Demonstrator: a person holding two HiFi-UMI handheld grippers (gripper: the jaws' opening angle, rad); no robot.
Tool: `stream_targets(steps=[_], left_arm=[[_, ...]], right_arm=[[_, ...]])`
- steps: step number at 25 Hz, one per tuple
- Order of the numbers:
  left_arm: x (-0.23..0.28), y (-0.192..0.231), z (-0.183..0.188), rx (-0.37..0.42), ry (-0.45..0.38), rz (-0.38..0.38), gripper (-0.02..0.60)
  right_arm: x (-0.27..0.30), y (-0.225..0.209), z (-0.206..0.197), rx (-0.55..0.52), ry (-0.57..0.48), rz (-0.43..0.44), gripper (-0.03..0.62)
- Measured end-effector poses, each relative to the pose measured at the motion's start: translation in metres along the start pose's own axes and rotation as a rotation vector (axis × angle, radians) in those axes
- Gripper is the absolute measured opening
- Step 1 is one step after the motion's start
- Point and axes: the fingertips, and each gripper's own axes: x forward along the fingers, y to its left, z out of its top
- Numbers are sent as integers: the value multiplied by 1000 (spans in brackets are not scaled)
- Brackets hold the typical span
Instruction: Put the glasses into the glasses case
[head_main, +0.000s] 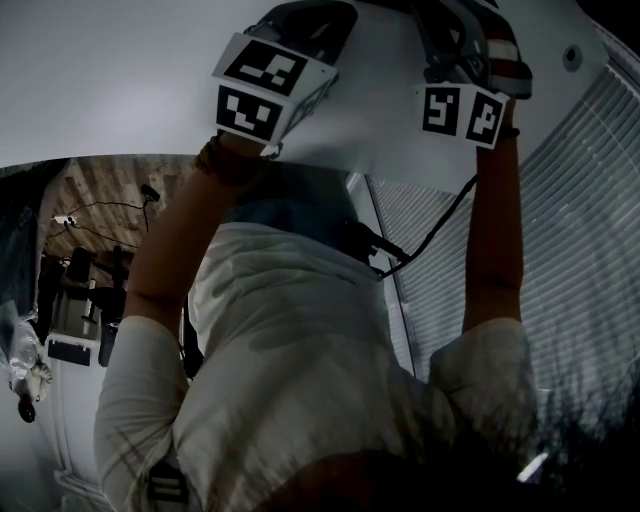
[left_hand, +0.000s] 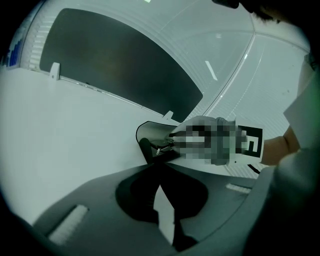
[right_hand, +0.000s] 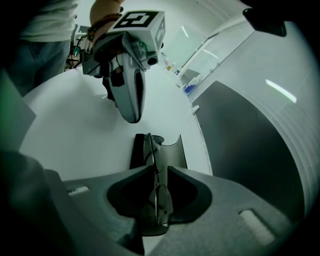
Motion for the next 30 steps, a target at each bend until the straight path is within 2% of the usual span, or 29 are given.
stream_targets(steps=[4, 12, 15, 19, 24, 30], left_arm=[[-2, 1, -1, 7, -9, 5, 0], [-8, -1, -7, 13, -14, 9, 0], [-13, -7, -2, 32, -23, 8, 0], [-23, -21, 5, 66, -36, -2, 0], [-40, -45, 17, 105, -60, -51, 0], [-68, -75, 39, 133, -95, -47, 0]], right_arm=[[-1, -3, -2, 57, 0, 4, 121], [-8, 11, -3, 52, 18, 15, 127], [-19, 11, 2, 84, 6, 0, 127], [-40, 7, 10, 245, -31, -10, 124], [-74, -8, 17, 403, -88, -80, 32], [-130, -29, 26, 588, -175, -150, 3]])
